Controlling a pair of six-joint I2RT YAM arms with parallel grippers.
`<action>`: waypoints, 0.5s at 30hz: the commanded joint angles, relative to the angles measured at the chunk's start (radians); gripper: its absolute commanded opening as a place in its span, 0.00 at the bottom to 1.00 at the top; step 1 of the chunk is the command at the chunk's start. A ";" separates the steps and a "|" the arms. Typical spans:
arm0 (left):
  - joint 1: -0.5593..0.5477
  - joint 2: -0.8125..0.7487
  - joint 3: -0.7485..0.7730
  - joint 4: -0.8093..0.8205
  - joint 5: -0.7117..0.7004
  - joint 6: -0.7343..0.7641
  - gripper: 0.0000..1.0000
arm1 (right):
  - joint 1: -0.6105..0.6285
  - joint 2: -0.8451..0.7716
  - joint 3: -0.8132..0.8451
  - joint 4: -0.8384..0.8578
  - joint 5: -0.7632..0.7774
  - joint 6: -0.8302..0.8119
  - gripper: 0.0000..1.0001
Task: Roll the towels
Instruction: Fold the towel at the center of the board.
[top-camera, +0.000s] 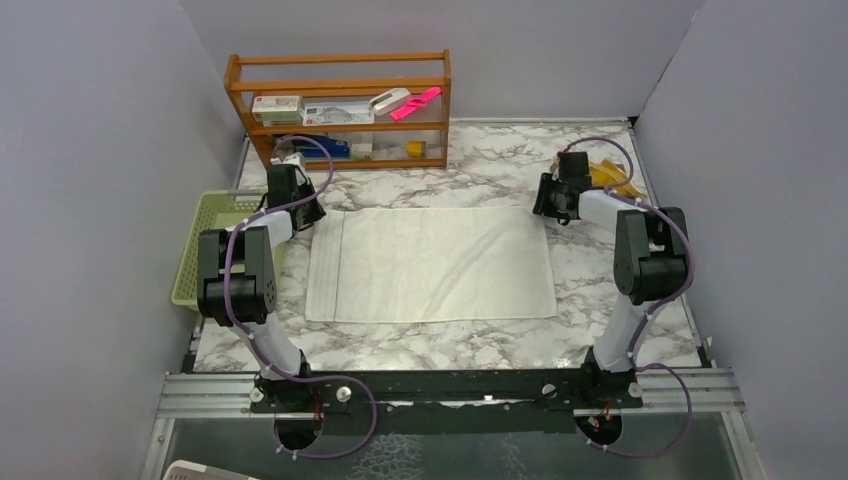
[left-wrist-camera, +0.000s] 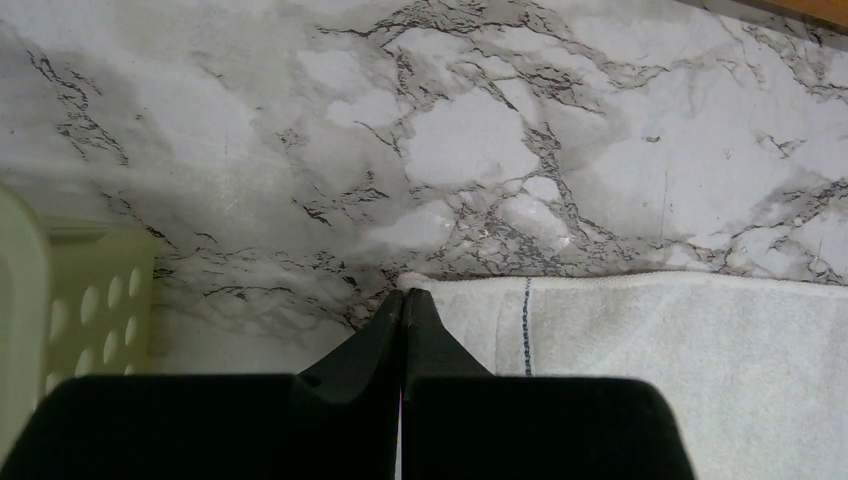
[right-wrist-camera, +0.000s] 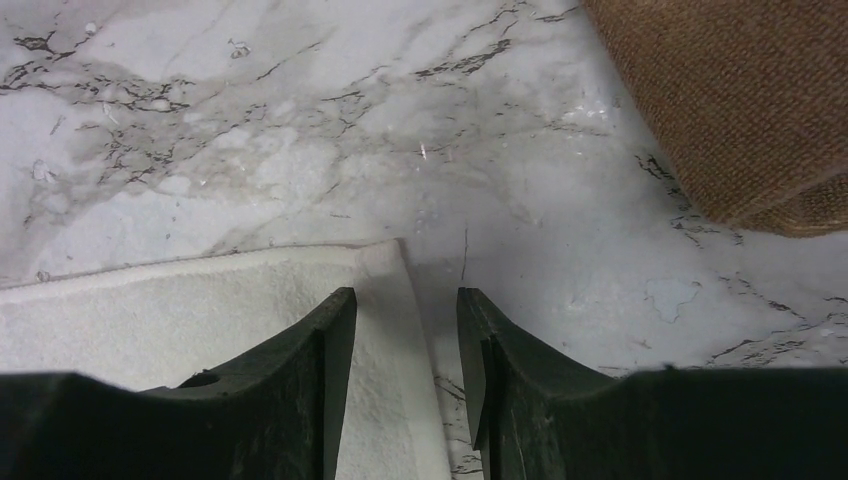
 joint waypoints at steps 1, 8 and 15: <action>-0.003 -0.039 -0.013 0.009 -0.002 0.001 0.00 | 0.013 0.026 0.031 -0.033 0.079 -0.025 0.41; -0.003 -0.046 -0.013 0.008 0.001 0.001 0.00 | 0.051 0.051 0.050 -0.041 0.137 -0.051 0.34; -0.004 -0.049 -0.014 0.004 0.003 0.000 0.00 | 0.064 0.088 0.081 -0.057 0.173 -0.060 0.29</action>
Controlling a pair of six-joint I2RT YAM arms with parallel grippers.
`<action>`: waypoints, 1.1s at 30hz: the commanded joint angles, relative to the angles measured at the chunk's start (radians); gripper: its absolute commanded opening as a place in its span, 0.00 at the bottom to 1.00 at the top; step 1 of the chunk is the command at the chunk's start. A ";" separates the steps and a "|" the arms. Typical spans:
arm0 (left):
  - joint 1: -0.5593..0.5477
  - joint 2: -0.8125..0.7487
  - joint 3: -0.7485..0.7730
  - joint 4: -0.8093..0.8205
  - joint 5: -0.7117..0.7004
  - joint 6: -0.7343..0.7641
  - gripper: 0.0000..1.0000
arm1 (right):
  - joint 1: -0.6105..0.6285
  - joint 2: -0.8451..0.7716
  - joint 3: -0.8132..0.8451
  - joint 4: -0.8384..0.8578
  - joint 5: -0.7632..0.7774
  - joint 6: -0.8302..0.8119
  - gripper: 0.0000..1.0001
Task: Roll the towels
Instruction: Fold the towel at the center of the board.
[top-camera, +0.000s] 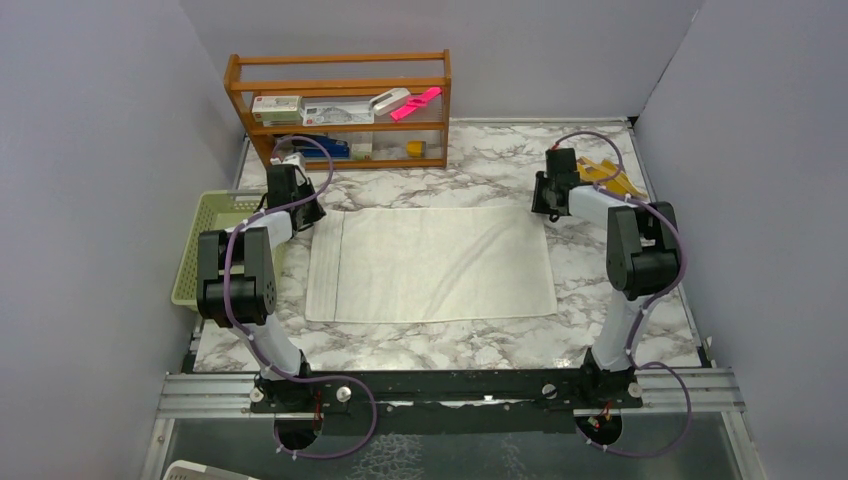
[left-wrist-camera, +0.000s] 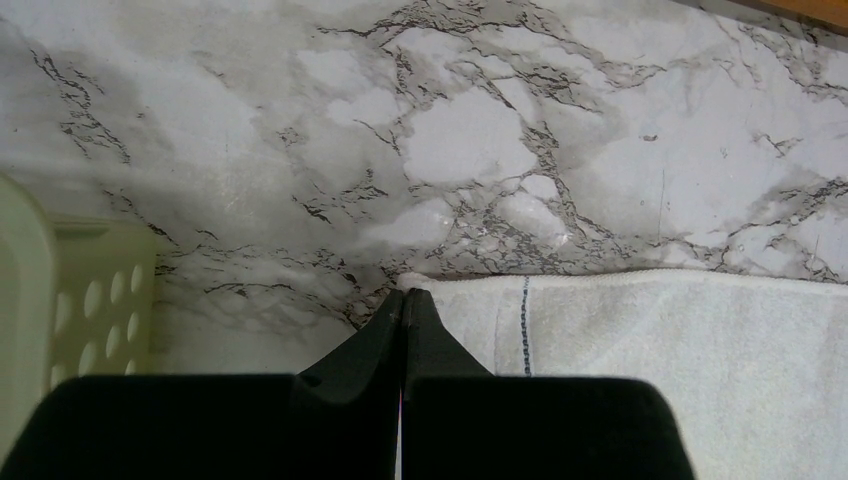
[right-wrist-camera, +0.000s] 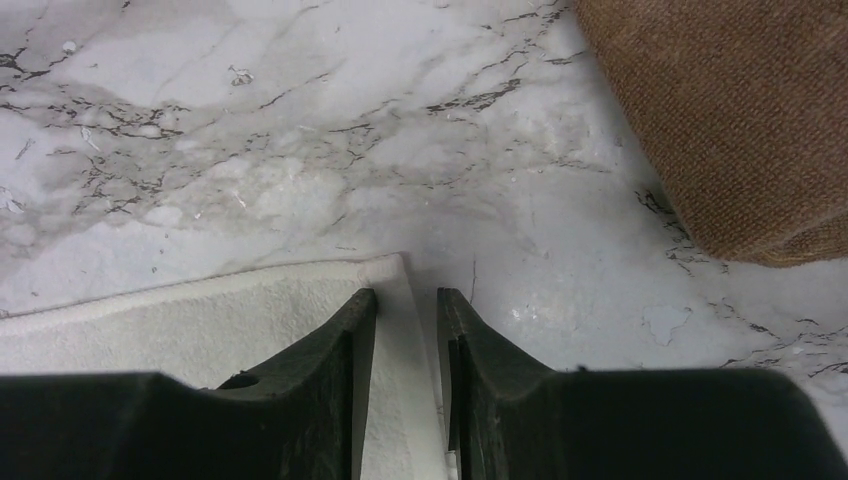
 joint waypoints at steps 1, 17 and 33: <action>-0.006 -0.043 -0.010 0.007 0.004 -0.001 0.00 | 0.010 0.048 0.029 -0.039 0.054 -0.015 0.27; -0.017 -0.021 0.025 0.054 0.040 -0.005 0.00 | -0.050 0.006 0.061 -0.019 0.023 0.071 0.01; -0.021 0.100 0.215 0.246 0.129 0.087 0.00 | -0.106 0.083 0.341 -0.038 -0.005 0.057 0.01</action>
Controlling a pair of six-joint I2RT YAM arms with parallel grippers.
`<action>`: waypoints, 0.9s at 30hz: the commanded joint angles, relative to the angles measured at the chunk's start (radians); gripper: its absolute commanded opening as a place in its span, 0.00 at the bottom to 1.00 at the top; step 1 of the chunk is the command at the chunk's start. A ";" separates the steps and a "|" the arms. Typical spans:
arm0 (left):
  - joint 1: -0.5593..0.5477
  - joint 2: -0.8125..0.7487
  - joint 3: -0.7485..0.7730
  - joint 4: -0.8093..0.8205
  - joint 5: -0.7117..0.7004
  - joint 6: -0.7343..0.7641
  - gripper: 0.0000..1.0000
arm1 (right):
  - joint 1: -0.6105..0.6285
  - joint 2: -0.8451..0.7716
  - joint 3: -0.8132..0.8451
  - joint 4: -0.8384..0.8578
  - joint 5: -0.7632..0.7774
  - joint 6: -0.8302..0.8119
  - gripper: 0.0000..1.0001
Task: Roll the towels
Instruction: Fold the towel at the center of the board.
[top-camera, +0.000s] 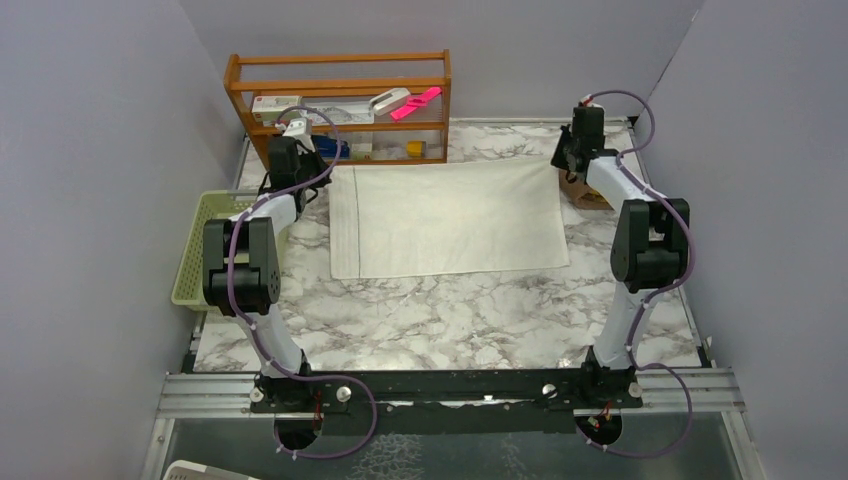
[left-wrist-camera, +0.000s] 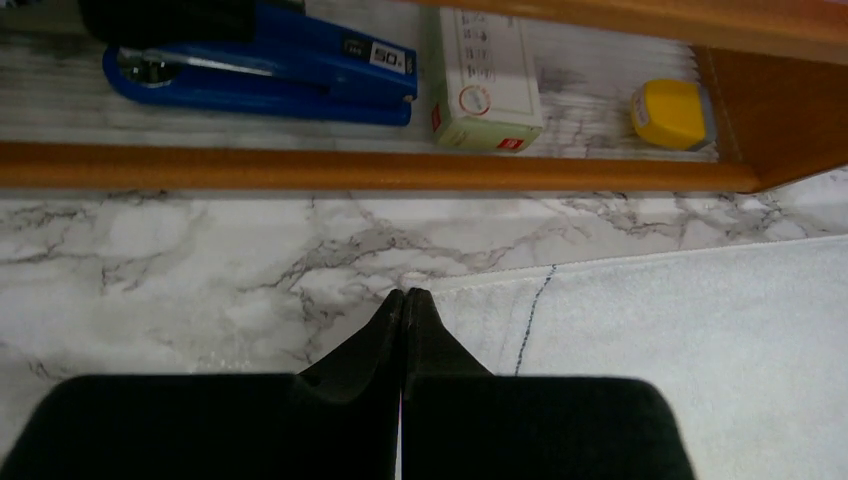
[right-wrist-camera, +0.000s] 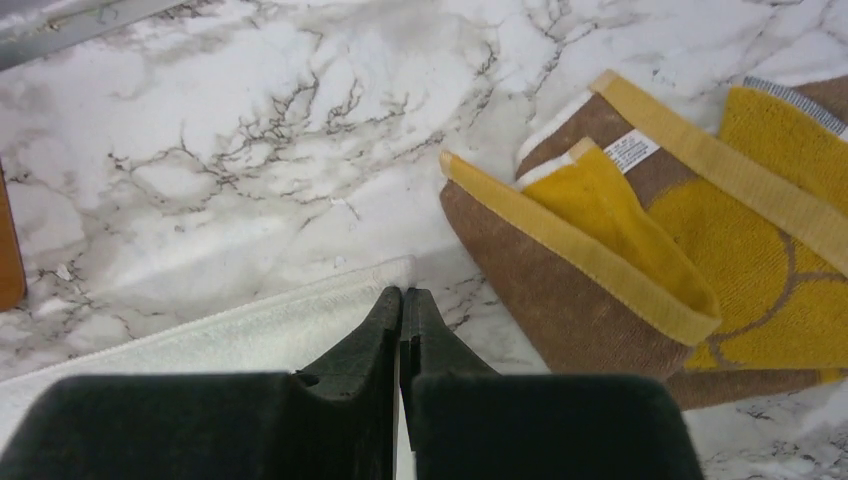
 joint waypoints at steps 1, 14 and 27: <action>0.005 0.054 0.083 0.068 0.061 0.055 0.00 | -0.010 0.033 0.046 0.002 0.005 -0.021 0.01; -0.037 -0.054 -0.100 0.195 0.056 0.063 0.00 | -0.009 -0.069 -0.130 0.047 0.007 0.034 0.01; -0.092 -0.385 -0.483 0.305 -0.119 0.026 0.00 | -0.011 -0.342 -0.504 0.109 0.075 0.271 0.01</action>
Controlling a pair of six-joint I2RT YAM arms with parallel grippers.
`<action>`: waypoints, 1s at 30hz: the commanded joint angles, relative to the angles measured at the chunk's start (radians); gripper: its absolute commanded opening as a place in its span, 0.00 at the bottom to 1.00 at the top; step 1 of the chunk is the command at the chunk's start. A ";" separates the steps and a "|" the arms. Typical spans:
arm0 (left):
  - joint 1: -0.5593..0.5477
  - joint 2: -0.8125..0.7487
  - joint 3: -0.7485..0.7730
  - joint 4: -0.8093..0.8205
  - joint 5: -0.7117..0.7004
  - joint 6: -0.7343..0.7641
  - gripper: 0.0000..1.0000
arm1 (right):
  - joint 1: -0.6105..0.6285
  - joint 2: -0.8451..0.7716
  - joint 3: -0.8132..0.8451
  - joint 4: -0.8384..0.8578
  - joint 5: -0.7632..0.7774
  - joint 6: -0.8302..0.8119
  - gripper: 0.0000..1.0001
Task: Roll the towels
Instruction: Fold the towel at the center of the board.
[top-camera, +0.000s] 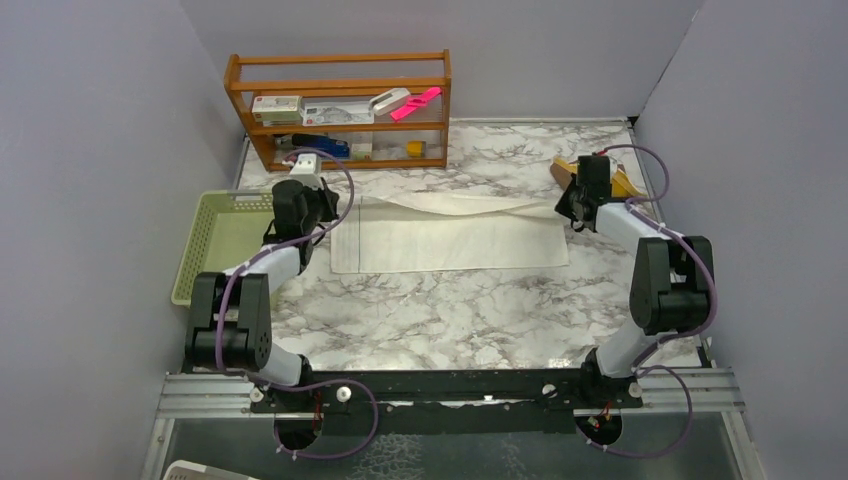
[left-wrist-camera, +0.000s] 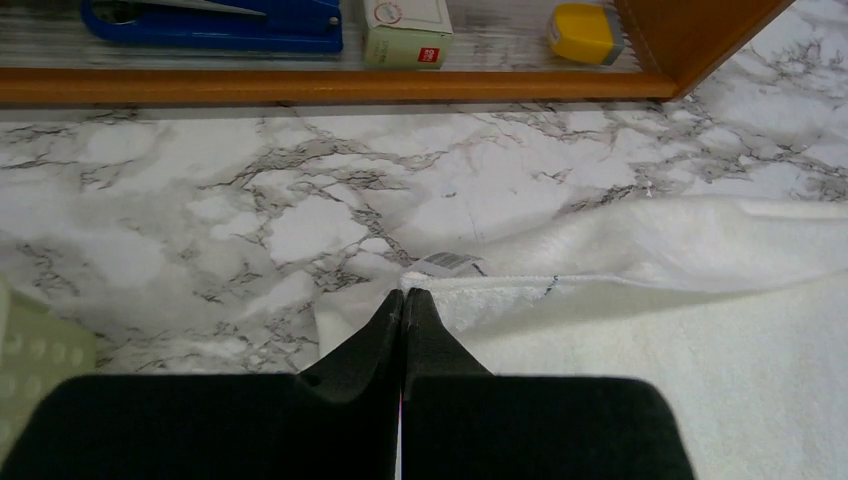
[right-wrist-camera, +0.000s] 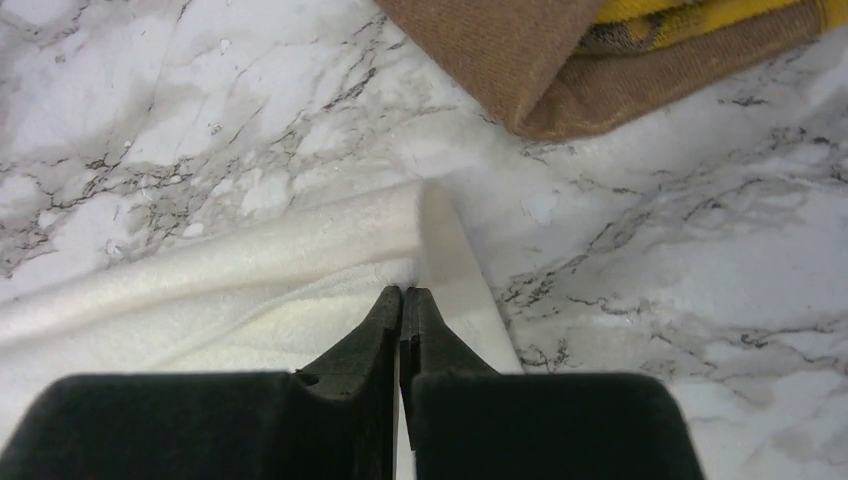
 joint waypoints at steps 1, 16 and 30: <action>-0.008 -0.123 -0.120 0.091 -0.095 -0.034 0.00 | -0.007 -0.066 -0.048 0.024 0.061 0.109 0.01; -0.013 -0.311 -0.358 0.109 -0.158 -0.169 0.00 | -0.062 -0.310 -0.291 0.032 0.070 0.194 0.01; -0.014 -0.396 -0.448 0.090 -0.144 -0.231 0.00 | -0.065 -0.416 -0.376 0.008 0.043 0.212 0.03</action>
